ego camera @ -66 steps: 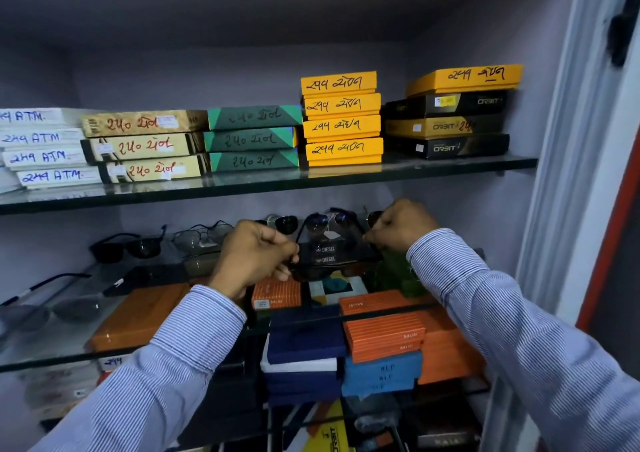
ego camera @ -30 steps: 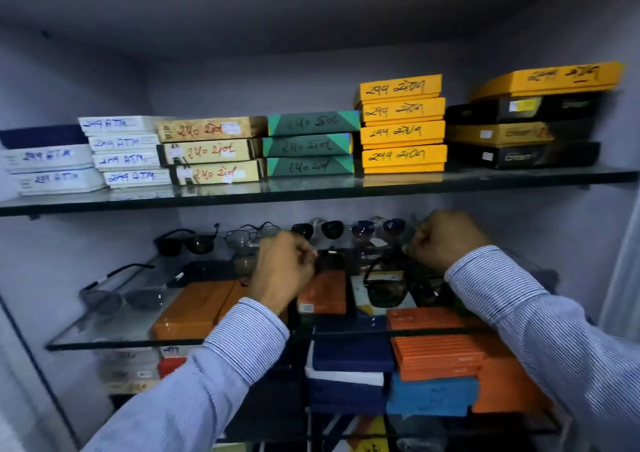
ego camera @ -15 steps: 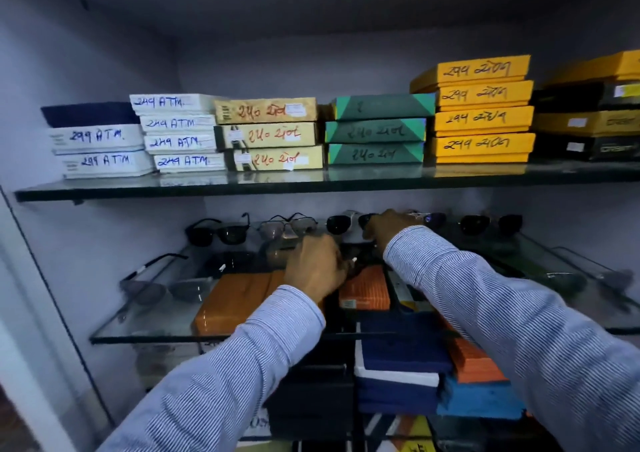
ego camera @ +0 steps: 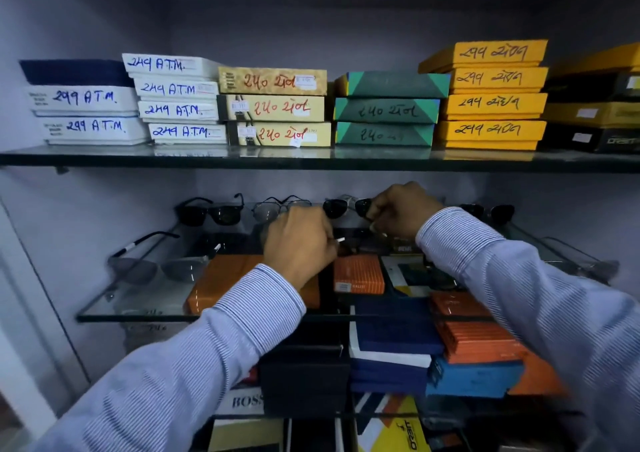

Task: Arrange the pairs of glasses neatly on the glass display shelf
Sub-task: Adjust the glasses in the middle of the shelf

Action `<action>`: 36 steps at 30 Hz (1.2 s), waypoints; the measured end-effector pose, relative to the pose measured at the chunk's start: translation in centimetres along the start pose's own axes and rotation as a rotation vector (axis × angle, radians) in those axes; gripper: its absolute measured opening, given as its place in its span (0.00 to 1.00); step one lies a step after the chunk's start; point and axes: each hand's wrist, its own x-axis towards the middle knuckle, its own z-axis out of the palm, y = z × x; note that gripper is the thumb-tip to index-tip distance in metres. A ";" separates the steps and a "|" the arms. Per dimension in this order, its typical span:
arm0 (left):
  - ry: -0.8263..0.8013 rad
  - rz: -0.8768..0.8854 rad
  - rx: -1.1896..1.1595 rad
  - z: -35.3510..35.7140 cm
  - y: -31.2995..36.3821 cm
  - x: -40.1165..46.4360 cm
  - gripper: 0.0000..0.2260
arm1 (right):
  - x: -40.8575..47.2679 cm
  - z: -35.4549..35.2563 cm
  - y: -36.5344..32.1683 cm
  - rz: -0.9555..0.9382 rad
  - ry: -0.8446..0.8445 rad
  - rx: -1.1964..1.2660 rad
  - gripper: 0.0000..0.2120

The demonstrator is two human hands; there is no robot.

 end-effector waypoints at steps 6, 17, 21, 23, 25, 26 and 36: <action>-0.017 -0.063 -0.009 -2.6 0.4 -0.8 0.06 | -1.0 -1.5 1.2 0.150 -0.010 0.106 0.09; -0.140 -0.277 -0.187 -1.7 0.4 -0.8 0.01 | -2.7 -1.4 1.8 0.363 -0.120 -0.017 0.27; -0.150 -0.314 -0.214 -1.4 0.2 -0.8 0.02 | -2.9 -1.0 1.9 0.360 -0.126 -0.023 0.27; -0.148 -0.317 -0.219 -1.3 0.2 -0.7 0.01 | -3.0 -0.7 1.9 0.350 -0.109 -0.035 0.24; -0.148 -0.319 -0.221 -1.3 0.3 -0.8 0.01 | -3.0 -0.6 1.8 0.334 -0.083 -0.055 0.22; -0.149 -0.322 -0.219 -1.4 0.4 -0.8 0.01 | -3.0 -0.5 1.7 0.329 -0.073 -0.061 0.22; -0.091 -0.324 -0.149 -2.1 0.7 -1.2 0.05 | -3.1 -0.2 0.9 0.315 -0.045 -0.168 0.23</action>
